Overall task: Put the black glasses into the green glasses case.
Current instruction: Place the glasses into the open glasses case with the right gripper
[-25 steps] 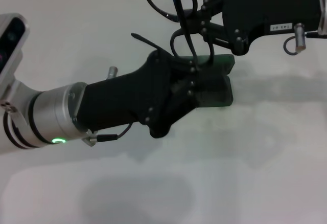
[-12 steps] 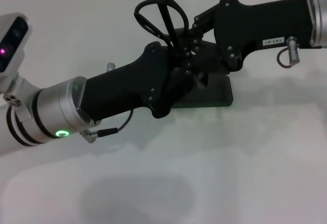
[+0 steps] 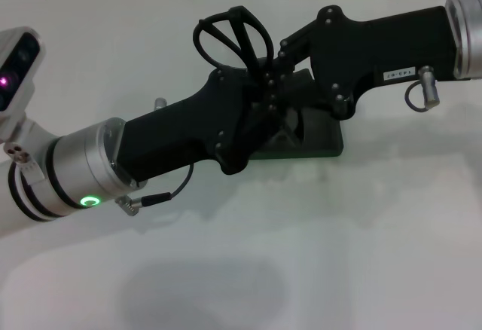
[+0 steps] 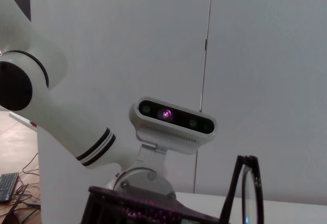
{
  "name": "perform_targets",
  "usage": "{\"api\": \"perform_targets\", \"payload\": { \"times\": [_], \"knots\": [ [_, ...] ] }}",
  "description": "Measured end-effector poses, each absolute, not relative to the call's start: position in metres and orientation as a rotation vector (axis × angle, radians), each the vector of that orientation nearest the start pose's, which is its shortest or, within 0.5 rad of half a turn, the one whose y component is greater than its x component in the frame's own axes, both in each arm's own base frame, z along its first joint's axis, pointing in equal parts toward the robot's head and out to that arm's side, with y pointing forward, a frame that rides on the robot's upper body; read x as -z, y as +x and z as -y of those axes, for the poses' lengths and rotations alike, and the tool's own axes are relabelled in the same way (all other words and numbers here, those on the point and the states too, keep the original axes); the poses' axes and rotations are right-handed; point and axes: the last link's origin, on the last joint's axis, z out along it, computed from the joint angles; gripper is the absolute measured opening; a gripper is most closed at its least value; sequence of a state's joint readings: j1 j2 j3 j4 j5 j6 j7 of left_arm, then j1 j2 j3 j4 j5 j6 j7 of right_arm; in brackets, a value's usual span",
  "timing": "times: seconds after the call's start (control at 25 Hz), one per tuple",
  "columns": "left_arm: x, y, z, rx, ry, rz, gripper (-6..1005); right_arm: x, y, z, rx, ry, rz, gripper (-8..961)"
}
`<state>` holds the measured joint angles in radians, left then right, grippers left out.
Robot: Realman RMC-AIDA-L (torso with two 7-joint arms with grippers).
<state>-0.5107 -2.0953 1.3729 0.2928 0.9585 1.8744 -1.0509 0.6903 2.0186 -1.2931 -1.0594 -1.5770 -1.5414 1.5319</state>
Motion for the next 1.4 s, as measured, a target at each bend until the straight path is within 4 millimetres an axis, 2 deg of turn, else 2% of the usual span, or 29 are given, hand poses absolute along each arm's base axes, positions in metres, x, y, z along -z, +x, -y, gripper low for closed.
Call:
{"api": "perform_targets", "payload": {
  "times": [0.4,0.56,0.72,0.88,1.12,1.28,1.4],
  "knots": [
    [0.031,-0.192,-0.268,1.755,-2.55,0.399,37,-0.006,0.085,-0.354,-0.797,-3.0,0.203,83],
    [0.031,-0.196,-0.265,1.752,-2.546,0.411,37,-0.005,0.09,-0.361,-0.749,-2.994,0.153,83],
    [0.026,-0.201,-0.26,1.755,-2.539,0.405,37,0.008,0.096,-0.366,-0.52,-3.06,0.107,83],
    [0.015,-0.209,-0.252,1.777,-2.528,0.366,37,0.027,0.093,-0.368,-0.183,-3.122,0.113,82],
    [0.003,-0.222,-0.247,1.768,-2.48,0.375,38,0.05,0.08,-0.378,0.315,-3.0,0.24,82],
    [0.002,-0.225,-0.243,1.768,-2.485,0.371,38,0.062,0.067,-0.382,0.492,-2.914,0.367,87],
    [0.001,-0.225,-0.235,1.756,-2.591,0.307,38,0.07,0.063,-0.382,0.579,-2.868,0.438,90]
  ]
}}
